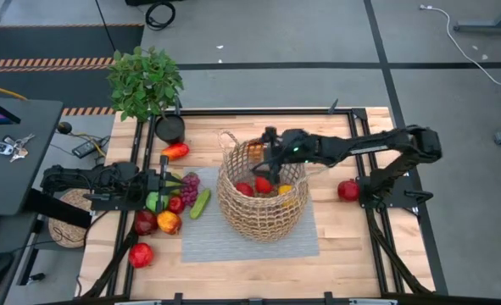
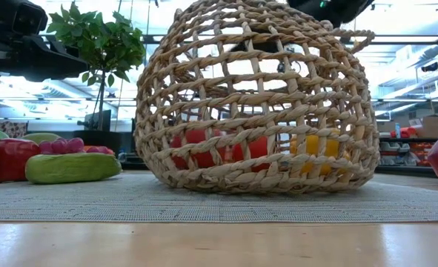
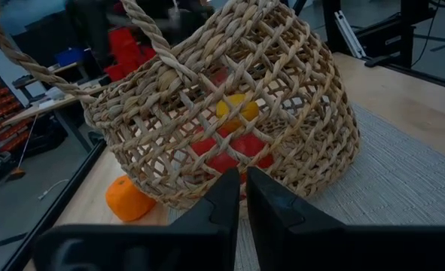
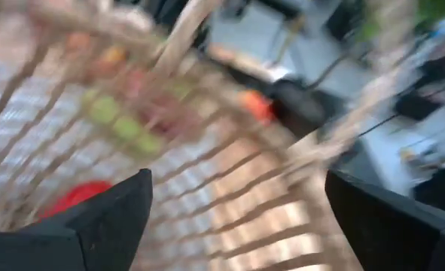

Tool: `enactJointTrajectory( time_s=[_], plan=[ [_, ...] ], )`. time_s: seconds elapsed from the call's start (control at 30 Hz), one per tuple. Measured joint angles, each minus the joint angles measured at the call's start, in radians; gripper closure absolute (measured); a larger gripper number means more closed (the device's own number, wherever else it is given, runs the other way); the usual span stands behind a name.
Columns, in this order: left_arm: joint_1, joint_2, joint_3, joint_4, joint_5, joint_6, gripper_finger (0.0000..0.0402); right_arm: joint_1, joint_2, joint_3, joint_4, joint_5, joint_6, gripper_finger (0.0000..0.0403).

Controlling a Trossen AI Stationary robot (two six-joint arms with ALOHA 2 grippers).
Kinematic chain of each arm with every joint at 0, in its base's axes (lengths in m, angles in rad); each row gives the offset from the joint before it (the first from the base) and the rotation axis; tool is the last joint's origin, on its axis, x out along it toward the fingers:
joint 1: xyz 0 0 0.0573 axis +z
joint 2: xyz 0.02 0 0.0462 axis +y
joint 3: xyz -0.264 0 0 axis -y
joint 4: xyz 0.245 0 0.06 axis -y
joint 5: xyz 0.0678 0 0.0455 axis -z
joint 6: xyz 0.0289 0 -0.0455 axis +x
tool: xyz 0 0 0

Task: Build produce basket
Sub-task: Put the orange into the brown basket

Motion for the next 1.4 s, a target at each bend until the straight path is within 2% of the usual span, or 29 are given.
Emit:
enactJointTrajectory(
  time_s=[0.13, 0.2, 0.3, 0.43, 0.6, 0.9, 1.03, 1.13, 1.4],
  plan=[
    [0.000, 0.000, 0.000, 0.000, 0.000, 0.000, 0.0372, -0.057, -0.104, 0.000, 0.001, 0.067, 0.025, 0.0019],
    [0.000, 0.000, 0.000, 0.000, 0.000, 0.000, 0.0373, -0.106, -0.143, 0.001, 0.006, 0.067, 0.080, 0.0027],
    [0.000, 0.000, 0.000, 0.000, 0.000, 0.000, 0.0373, -0.207, -0.168, 0.001, -0.002, -0.007, 0.176, 0.0042],
    [0.000, 0.000, 0.000, 0.000, 0.000, 0.000, 0.0369, -0.347, -0.128, 0.001, -0.010, -0.120, 0.324, 0.0055],
    [0.000, 0.000, 0.000, 0.000, 0.000, 0.000, 0.0366, -0.441, 0.005, 0.099, -0.135, -0.145, 0.474, 0.0056],
    [0.000, 0.000, 0.000, 0.000, 0.000, 0.000, 0.0374, -0.478, 0.349, 0.526, -0.671, -0.144, 0.600, 0.0056],
    [0.000, 0.000, 0.000, 0.000, 0.000, 0.000, 0.0371, -0.483, 0.488, 0.662, -0.825, -0.206, 0.603, 0.0056],
    [0.000, 0.000, 0.000, 0.000, 0.000, 0.000, 0.0367, -0.477, 0.564, 0.755, -0.908, -0.259, 0.610, 0.0053],
    [0.000, 0.000, 0.000, 0.000, 0.000, 0.000, 0.0369, -0.440, 0.697, 0.906, -1.122, -0.249, 0.642, 0.0023]
  ],
)
